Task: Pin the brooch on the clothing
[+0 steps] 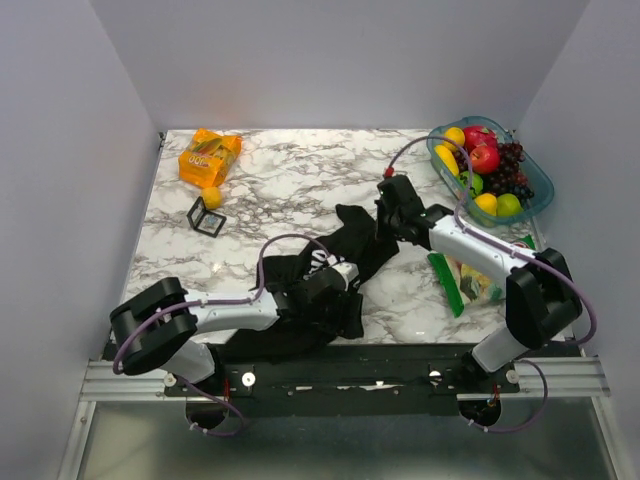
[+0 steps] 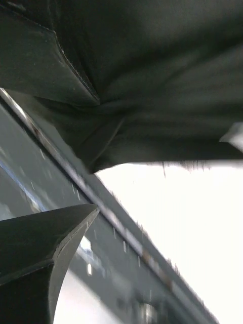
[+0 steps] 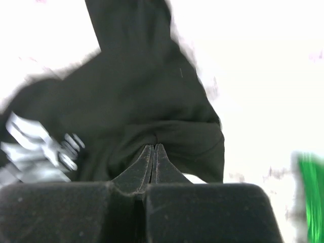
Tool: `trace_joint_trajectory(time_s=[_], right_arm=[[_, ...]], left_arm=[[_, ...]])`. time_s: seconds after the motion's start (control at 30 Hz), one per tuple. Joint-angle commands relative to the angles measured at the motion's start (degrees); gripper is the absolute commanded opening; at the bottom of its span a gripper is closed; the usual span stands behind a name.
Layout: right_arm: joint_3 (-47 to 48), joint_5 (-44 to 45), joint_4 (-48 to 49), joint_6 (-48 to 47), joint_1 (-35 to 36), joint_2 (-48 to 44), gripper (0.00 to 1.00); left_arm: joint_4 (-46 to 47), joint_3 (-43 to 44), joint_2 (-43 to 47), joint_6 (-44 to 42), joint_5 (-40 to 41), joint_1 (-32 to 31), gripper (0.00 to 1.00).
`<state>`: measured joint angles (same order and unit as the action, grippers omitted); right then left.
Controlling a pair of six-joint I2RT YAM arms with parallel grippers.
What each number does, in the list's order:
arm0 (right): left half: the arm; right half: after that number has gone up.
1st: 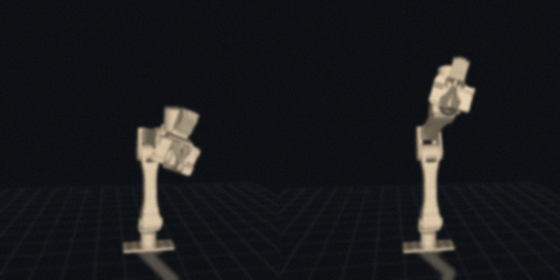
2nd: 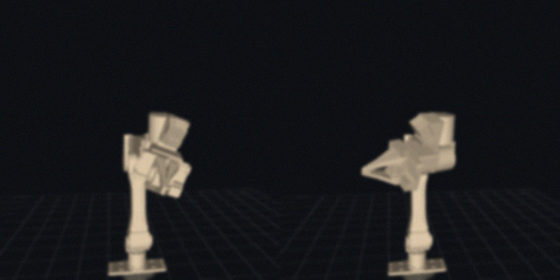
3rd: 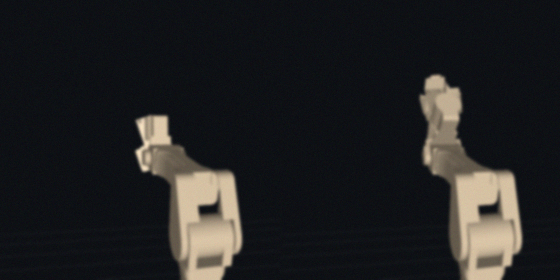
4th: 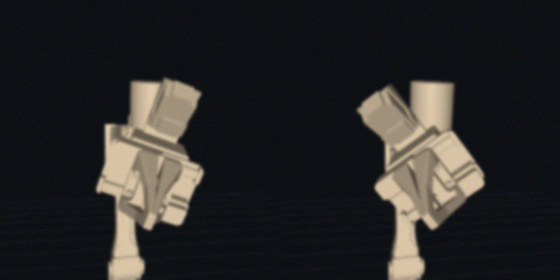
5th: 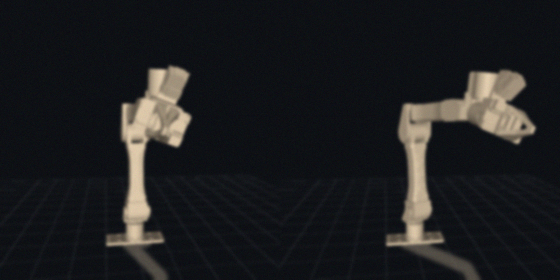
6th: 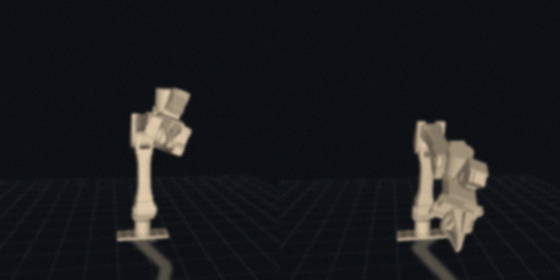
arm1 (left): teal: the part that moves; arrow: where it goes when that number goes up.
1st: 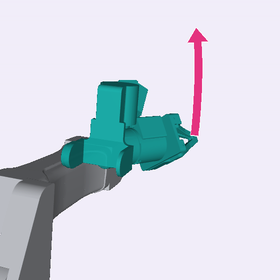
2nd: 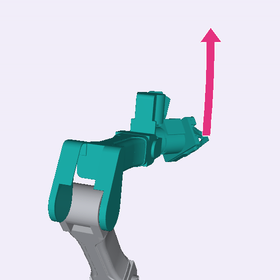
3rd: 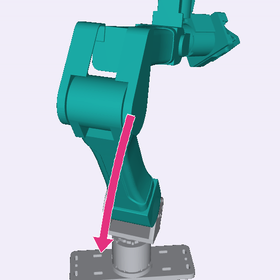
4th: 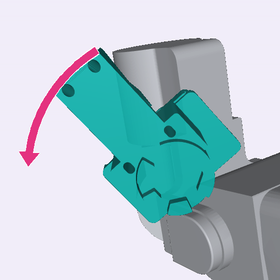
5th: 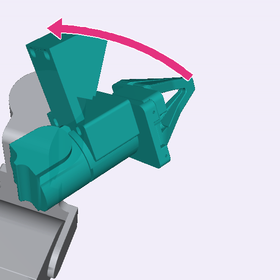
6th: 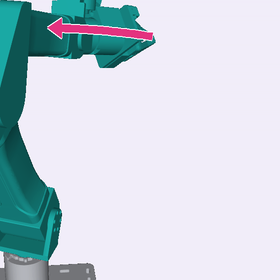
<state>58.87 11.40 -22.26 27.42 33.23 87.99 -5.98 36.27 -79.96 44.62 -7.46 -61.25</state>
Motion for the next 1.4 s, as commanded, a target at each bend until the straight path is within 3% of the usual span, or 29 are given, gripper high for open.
trace_joint_trajectory(time_s=[0.0,0.07,0.2,0.3,0.33,0.43,0.7,1.0,1.17,1.3,1.37], right_arm=[[11.4,-2.0,0.6,-7.0,-1.8,6.9,0.01],[15.3,-4.7,0.5,-8.7,-2.5,11.0,0.01],[23.5,-6.2,-2.3,-10.8,-2.6,13.3,0.01],[24.7,-6.0,-3.4,-11.5,-3.0,10.2,0.33],[23.4,-6.1,-3.6,-11.5,-3.5,9.1,0.59],[19.4,-5.3,-4.0,-10.7,-4.1,2.5,0.80],[-1.7,-5.9,-5.8,-3.8,-4.3,-12.5,0.86],[-13.2,-7.8,-4.0,2.4,-4.3,-17.0,0.85],[-18.6,-0.8,-3.5,6.5,-4.3,-18.9,0.84],[-21.1,-1.0,-3.3,8.3,-4.3,-19.8,0.82],[-21.8,-1.6,-3.5,8.8,-4.3,-20.2,0.81]], left_arm=[[16.3,4.4,-6.9,6.5,-0.9,-3.9,0.86],[15.0,12.4,-10.1,3.9,-0.1,-4.0,0.88],[2.3,25.6,-10.3,-5.7,6.8,-3.5,0.93],[-4.1,29.7,-6.7,-11.7,11.4,-2.2,0.97],[-5.3,29.1,-5.6,-13.1,11.6,-0.5,0.98],[-9.8,24.6,-1.0,-13.6,11.8,3.6,0.99],[-12.5,9.8,4.6,-13.0,13.1,9.2,0.99],[2.3,1.2,-0.5,-5.7,12.2,9.0,0.94],[12.6,-1.9,-3.3,1.3,7.9,1.9,0.91],[19.5,-0.2,-7.7,3.3,4.0,-4.3,0.91],[18.6,2.2,-8.1,2.7,3.9,-5.0,0.92]])
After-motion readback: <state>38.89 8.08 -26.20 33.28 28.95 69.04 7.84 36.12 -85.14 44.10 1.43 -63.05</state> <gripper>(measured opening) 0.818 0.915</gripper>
